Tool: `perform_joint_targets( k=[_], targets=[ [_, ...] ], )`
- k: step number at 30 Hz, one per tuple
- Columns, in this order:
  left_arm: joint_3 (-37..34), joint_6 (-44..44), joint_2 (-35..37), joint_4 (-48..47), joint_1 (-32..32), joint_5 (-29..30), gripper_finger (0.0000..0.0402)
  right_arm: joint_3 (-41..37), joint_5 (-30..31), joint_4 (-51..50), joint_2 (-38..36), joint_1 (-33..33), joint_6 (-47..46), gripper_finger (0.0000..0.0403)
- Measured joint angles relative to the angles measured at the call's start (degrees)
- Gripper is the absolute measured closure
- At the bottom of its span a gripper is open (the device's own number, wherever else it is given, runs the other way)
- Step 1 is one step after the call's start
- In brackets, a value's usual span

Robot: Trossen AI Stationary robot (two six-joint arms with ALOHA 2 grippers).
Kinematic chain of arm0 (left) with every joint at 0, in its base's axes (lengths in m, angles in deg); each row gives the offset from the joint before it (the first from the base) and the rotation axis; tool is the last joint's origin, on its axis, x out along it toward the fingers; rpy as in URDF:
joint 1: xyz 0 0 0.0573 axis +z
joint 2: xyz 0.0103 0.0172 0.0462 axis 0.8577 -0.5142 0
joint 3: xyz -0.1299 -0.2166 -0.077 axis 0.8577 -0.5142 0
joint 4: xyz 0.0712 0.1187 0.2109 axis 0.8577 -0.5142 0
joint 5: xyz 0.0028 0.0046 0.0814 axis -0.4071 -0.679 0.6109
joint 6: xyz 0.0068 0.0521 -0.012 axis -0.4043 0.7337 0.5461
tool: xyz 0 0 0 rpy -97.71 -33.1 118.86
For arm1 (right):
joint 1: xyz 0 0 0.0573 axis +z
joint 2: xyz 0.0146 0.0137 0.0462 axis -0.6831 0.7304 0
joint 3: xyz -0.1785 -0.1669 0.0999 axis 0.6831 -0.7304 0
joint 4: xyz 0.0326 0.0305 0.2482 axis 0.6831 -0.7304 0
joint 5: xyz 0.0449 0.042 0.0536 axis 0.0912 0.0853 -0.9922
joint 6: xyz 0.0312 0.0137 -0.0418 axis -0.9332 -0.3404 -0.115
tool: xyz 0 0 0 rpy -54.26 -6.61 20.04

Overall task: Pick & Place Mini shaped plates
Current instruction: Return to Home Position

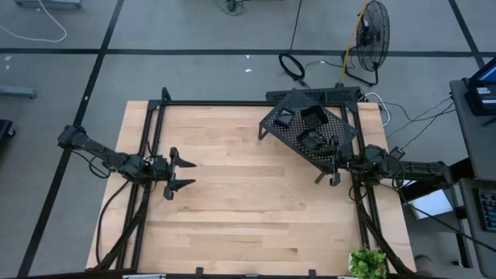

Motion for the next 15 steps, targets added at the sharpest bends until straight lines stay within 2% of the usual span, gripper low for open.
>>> perform_joint_targets(
  k=[10,15],
  targets=[
    [0.00,-0.02,0.00,0.00,0.00,0.00,0.0153,0.00,0.00,0.00,0.00,0.00,-0.02,0.0257],
    [0.00,-0.02,0.00,0.00,0.00,0.00,0.0148,0.00,0.00,0.00,0.00,0.00,0.00,0.0257]
  ],
)
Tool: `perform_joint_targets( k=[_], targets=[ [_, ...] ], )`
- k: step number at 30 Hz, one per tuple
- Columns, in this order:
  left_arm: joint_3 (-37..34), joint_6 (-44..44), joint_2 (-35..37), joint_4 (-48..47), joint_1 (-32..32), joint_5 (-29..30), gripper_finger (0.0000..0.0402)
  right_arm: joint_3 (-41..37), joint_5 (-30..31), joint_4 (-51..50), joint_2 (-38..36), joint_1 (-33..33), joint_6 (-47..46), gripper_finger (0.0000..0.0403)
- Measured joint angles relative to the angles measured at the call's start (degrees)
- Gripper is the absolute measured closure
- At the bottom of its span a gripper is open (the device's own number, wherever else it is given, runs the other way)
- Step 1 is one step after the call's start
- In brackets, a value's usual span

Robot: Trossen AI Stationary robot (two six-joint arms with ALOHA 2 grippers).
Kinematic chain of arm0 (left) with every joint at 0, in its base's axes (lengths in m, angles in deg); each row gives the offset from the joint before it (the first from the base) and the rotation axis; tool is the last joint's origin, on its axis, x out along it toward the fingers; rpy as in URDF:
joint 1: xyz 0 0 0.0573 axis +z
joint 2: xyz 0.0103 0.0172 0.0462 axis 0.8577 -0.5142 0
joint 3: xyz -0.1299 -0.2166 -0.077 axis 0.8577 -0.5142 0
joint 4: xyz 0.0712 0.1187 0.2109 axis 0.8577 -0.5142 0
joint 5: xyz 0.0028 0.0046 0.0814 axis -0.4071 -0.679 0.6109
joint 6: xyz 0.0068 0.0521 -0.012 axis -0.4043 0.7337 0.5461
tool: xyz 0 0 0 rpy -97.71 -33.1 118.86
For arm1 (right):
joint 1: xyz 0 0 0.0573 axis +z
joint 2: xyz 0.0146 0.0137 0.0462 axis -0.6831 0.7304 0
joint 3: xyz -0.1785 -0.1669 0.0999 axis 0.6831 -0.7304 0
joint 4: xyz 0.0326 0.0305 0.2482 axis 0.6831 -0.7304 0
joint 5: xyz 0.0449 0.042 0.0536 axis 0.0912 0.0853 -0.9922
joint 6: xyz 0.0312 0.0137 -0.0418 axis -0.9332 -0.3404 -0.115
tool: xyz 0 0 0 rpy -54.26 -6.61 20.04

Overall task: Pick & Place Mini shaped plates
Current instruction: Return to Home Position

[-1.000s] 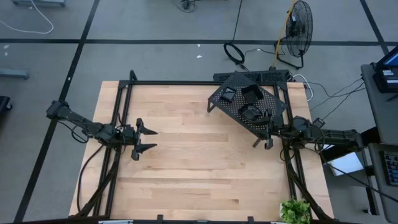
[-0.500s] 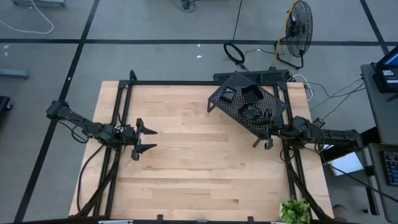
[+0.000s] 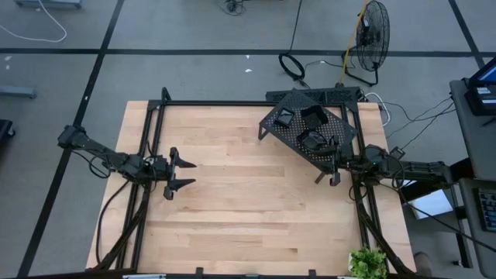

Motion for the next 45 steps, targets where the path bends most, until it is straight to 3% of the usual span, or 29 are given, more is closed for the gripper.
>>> perform_joint_targets(
  k=[7,21,35,45],
  targets=[
    [0.00,0.00,0.00,0.00,0.00,0.00,0.0133,0.00,0.00,0.00,0.00,0.00,0.00,0.0257],
    [0.00,0.00,0.00,0.00,-0.02,0.00,0.0155,0.00,0.02,0.00,0.00,0.00,0.00,0.0258],
    [0.00,0.00,0.00,0.00,0.00,-0.02,0.0133,0.00,0.02,0.00,0.00,0.00,0.00,0.0257],
    [0.00,0.00,0.00,0.00,0.00,0.00,0.0148,0.00,0.02,-0.01,0.00,0.00,-0.02,0.0257]
  ],
)
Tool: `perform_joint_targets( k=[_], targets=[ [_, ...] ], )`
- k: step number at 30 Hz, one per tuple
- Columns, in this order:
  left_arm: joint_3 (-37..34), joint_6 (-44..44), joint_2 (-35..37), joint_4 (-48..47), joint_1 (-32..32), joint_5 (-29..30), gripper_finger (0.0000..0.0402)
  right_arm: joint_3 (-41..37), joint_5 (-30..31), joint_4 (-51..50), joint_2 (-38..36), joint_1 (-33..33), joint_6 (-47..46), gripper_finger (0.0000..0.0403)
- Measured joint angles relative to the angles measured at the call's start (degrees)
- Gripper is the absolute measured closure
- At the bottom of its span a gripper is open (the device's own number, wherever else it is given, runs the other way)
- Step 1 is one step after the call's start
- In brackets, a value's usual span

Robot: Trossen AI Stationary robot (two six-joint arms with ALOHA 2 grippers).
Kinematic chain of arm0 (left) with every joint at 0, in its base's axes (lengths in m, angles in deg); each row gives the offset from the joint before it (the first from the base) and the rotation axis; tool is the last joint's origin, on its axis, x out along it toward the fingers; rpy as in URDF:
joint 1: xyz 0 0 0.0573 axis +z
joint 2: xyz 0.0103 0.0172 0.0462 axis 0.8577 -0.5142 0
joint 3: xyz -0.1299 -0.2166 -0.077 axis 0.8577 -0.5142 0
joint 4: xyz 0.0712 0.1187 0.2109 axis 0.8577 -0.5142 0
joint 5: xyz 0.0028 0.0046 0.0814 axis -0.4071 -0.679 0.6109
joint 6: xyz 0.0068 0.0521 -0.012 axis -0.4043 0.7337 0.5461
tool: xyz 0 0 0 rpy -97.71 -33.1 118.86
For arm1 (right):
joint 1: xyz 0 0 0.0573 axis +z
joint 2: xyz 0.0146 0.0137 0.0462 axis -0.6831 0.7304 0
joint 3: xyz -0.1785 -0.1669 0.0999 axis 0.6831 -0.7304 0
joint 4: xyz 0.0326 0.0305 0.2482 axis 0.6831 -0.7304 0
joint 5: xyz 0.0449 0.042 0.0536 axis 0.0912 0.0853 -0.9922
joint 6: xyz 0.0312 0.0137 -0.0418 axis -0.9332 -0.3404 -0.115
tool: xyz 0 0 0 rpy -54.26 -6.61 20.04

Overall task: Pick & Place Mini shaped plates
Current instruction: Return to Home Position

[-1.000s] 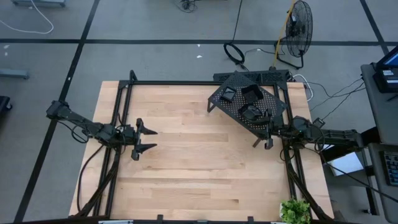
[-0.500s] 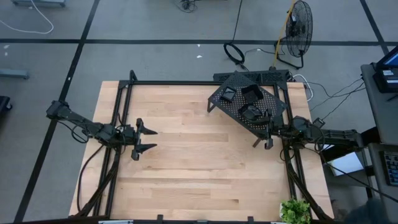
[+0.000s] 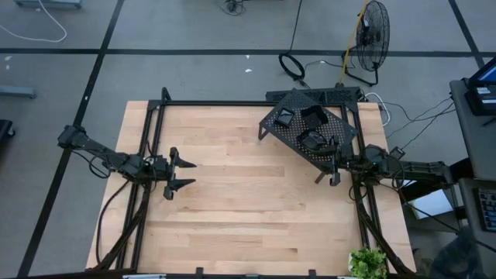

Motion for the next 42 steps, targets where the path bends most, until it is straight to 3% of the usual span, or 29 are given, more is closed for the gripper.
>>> perform_joint_targets(
  k=[17,31,42],
  targets=[
    [0.00,0.00,0.00,0.00,-0.01,-0.01,0.0133,0.00,-0.02,0.01,0.00,0.00,0.02,0.0257],
    [0.00,0.00,-0.02,0.00,0.00,0.00,0.0153,0.00,0.01,-0.01,0.00,0.00,0.00,0.0258],
    [0.00,0.00,-0.02,0.00,-0.02,0.00,0.0134,0.00,0.00,0.00,0.00,-0.01,0.01,0.0259]
  ],
)
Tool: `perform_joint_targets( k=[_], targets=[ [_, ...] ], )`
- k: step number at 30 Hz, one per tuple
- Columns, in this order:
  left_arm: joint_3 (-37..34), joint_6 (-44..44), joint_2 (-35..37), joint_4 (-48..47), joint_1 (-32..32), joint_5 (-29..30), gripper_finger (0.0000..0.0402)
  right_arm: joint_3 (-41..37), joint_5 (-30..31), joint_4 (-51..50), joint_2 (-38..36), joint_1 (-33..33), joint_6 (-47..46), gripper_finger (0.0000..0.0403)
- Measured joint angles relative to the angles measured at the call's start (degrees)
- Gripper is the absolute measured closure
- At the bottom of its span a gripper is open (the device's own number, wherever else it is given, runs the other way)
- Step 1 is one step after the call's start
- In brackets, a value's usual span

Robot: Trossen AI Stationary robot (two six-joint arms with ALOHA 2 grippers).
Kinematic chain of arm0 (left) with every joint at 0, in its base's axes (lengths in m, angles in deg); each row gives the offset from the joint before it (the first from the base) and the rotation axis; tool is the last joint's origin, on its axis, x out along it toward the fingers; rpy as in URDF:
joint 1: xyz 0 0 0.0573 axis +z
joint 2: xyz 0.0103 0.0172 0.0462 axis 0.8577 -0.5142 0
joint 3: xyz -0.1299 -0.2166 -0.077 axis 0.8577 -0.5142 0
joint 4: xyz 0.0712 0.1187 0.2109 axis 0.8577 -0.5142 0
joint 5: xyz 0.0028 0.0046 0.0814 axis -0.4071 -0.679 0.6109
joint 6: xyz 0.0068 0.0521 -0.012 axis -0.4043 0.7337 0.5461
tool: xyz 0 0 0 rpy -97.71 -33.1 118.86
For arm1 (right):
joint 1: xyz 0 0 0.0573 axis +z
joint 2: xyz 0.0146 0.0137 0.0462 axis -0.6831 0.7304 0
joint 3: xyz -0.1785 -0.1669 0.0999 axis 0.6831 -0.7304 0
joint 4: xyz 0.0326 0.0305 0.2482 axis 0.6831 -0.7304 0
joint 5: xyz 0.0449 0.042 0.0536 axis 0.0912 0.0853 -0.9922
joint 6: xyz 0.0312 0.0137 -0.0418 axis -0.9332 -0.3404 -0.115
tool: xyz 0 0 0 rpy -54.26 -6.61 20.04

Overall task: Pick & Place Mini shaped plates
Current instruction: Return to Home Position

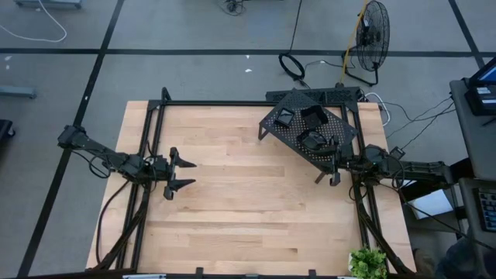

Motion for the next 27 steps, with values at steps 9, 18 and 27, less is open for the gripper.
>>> perform_joint_targets(
  k=[9,18,27],
  targets=[
    [0.00,0.00,0.00,0.00,0.02,0.00,0.0145,0.00,0.01,0.01,0.00,-0.01,-0.01,0.0259],
    [0.00,0.00,0.00,0.00,0.00,-0.02,0.0151,0.00,0.00,0.01,0.00,-0.01,0.00,0.0259],
    [0.00,0.00,0.00,0.00,0.00,-0.01,0.0133,-0.02,-0.01,0.01,0.00,0.01,0.00,0.0258]
  ],
)
